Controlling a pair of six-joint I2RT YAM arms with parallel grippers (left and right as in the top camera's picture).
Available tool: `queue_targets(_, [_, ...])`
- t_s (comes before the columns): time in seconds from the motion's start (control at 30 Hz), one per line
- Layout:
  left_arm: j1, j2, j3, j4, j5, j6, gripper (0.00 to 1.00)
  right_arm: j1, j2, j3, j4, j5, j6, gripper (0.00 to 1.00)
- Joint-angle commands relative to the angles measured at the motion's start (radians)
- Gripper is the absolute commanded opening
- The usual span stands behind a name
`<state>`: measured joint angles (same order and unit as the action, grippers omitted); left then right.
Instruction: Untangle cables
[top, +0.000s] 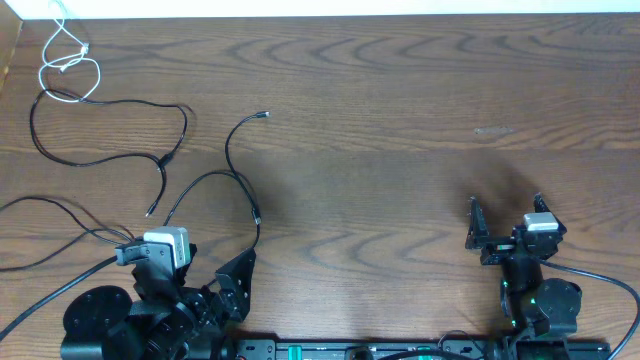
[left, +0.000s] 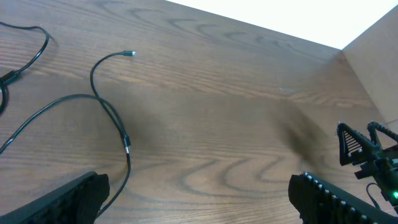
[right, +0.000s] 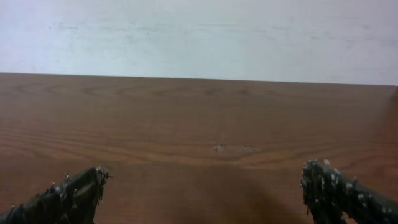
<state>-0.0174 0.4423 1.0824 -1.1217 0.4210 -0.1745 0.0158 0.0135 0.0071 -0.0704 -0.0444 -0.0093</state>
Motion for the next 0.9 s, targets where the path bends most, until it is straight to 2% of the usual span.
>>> queue_targets(0.0, [-0.004, 0.0, -0.002, 0.0, 0.009, 0.017, 0.98, -0.009, -0.002, -0.002, -0.01, 0.016, -0.026, 0.99])
queue_targets(0.37, [-0.004, 0.0, -0.002, 0.0, 0.009, 0.017, 0.98, -0.009, 0.02, -0.001, -0.011, 0.024, 0.05, 0.99])
queue_targets(0.6, [-0.004, 0.0, -0.002, 0.0, 0.009, 0.017, 0.98, -0.01, 0.053, -0.001, -0.01, 0.024, 0.018, 0.99])
queue_targets(0.87, [-0.004, 0.0, -0.002, 0.0, 0.009, 0.017, 0.98, -0.008, 0.01, -0.001, -0.009, 0.024, 0.015, 0.99])
